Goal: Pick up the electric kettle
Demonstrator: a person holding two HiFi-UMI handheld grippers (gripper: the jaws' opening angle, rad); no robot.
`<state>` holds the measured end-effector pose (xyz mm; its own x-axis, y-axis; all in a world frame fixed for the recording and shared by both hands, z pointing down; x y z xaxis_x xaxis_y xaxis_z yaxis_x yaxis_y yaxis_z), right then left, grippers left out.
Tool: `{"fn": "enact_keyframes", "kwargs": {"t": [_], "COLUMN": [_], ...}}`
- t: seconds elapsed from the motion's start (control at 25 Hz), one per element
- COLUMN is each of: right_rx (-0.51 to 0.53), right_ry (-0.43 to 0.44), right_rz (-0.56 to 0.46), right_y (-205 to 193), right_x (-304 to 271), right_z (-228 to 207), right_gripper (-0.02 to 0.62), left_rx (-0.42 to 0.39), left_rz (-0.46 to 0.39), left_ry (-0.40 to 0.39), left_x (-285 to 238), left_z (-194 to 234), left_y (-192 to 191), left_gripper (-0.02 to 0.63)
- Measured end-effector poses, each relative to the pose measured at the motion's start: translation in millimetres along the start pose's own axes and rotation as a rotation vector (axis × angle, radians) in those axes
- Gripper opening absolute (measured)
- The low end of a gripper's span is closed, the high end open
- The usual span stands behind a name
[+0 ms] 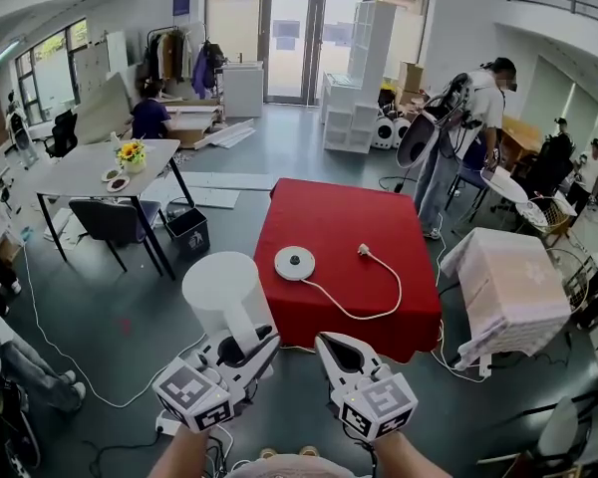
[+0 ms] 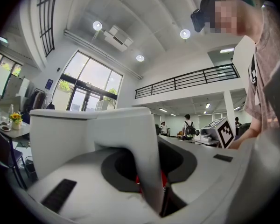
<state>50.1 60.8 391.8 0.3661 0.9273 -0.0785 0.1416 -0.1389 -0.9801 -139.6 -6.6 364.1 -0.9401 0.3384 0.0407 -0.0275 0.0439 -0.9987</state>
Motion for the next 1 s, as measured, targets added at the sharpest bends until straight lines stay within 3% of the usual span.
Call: {"fn": "enact_keyframes", "kwargs": {"t": [1.0], "right_rx": [0.022], "right_ry": [0.025], "right_rz": [0.005], "right_y": [-1.4], "right_x": [0.9], "right_z": [-2.9], "right_gripper": [0.005], "left_rx": [0.018], "left_rz": [0.007], "left_ry": [0.010], "left_x": [-2.1], "left_z": [-7.2], "left_y": [-5.9], "left_gripper": [0.089]}}
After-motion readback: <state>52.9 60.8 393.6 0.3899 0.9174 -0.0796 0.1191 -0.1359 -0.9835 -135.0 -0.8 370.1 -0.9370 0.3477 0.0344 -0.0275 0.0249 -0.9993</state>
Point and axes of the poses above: the fingertips, and each gripper's own axes: x backward along the fingers, z to its left, y out of its top, the point moved 9 cm from there along x, backward along the fingers, and after that the axes turned 6 degrees about -x, right-handed, at the moved point
